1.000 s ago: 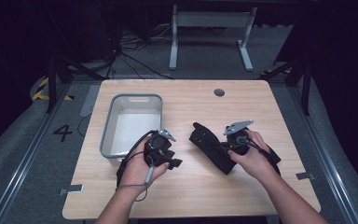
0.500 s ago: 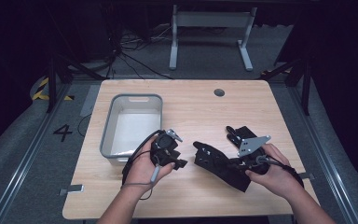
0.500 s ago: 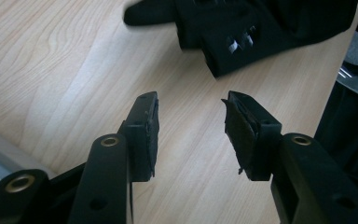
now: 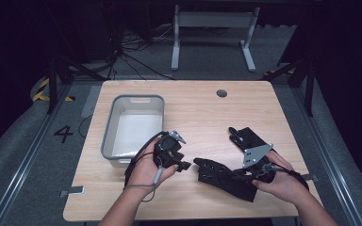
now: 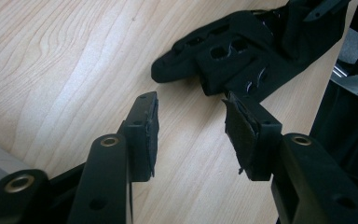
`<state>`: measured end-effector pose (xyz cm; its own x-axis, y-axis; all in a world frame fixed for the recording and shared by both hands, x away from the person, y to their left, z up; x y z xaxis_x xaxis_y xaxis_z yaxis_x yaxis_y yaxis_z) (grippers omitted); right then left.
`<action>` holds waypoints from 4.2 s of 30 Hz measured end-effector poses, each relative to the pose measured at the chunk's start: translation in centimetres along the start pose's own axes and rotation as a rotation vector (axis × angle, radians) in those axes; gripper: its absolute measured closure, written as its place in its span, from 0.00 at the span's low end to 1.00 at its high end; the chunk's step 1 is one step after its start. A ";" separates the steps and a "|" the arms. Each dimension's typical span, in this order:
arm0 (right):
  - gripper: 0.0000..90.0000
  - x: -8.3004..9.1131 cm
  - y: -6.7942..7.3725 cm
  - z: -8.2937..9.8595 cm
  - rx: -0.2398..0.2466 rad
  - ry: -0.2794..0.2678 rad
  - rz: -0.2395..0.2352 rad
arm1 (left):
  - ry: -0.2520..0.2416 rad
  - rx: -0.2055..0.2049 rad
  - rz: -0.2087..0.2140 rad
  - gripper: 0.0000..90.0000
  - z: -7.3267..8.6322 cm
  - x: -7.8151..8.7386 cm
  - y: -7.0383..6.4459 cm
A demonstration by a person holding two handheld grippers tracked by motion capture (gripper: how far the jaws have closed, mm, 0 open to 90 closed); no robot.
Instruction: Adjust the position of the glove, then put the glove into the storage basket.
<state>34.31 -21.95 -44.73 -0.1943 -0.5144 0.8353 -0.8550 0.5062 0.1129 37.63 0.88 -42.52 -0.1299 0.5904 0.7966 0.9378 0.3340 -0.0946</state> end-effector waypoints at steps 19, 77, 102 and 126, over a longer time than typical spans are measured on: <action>0.70 -2.0 -0.8 1.7 0.131 0.088 -0.049 | 0.002 0.000 0.006 0.60 0.0 -0.1 0.0; 0.83 4.3 -10.5 4.8 -0.531 -0.178 0.286 | 0.074 -0.066 0.010 0.82 -1.2 -9.3 -1.5; 0.76 2.6 -16.9 4.9 -0.674 -0.168 0.360 | 0.178 -0.041 0.046 0.73 0.5 -9.4 -2.0; 0.75 0.5 -18.5 5.9 -0.694 -0.063 0.355 | 0.079 -0.011 0.005 0.68 0.0 -7.1 -1.7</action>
<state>47.18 -35.64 -49.54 -0.4446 -0.2681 0.8547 -0.2439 0.9543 0.1725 36.93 -3.92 -47.97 -0.0996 0.5325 0.8405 0.9420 0.3227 -0.0928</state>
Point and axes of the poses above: each handheld gripper's, and its own axes: x roughly backward along the jaws, z roughly out of its underside, y roughly to its left, the point moved 7 cm from there along -x, roughly forward along the jaws, and after that the axes turned 14 degrees about -x, right-handed, at the moved point
